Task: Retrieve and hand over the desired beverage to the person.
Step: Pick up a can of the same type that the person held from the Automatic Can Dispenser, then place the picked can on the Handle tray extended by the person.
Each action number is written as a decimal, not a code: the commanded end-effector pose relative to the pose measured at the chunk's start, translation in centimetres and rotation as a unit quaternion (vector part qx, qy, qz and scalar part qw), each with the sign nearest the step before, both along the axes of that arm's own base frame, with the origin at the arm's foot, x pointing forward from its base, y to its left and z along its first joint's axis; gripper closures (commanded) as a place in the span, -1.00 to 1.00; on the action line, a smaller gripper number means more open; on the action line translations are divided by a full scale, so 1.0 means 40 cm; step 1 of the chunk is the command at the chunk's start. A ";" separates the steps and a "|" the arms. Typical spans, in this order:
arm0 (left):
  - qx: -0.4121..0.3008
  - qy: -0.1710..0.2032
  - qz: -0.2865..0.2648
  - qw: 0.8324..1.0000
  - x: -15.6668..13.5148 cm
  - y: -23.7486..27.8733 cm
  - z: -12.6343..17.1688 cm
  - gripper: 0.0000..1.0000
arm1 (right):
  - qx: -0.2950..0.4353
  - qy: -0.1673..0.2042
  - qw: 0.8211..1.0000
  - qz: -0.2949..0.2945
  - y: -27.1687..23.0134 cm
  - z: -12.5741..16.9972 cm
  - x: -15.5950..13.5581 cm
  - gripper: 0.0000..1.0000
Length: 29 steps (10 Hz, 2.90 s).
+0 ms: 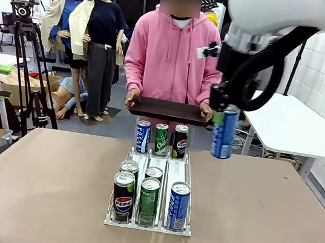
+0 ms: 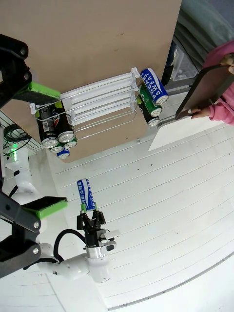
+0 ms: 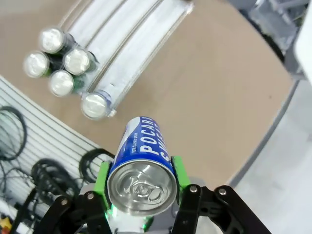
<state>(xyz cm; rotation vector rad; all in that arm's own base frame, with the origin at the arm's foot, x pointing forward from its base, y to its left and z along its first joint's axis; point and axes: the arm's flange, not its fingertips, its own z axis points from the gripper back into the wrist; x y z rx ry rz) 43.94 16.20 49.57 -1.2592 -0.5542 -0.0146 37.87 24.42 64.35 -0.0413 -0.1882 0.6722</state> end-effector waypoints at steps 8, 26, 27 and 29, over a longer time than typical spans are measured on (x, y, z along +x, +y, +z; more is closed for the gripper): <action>-0.003 -0.002 -0.003 1.000 -0.006 -0.001 0.000 -1.00 | 0.064 -0.015 0.990 -0.127 -0.390 0.022 0.000 1.00; -0.003 -0.002 -0.003 1.000 -0.006 -0.001 0.000 -1.00 | 0.050 -0.006 0.991 -0.122 -0.415 0.032 0.013 1.00; -0.003 -0.002 -0.003 1.000 -0.006 -0.001 0.000 -1.00 | 0.050 -0.006 0.991 -0.122 -0.415 0.032 0.013 1.00; -0.003 -0.002 -0.003 1.000 -0.006 -0.001 0.000 -1.00 | 0.050 -0.006 0.991 -0.122 -0.415 0.032 0.013 1.00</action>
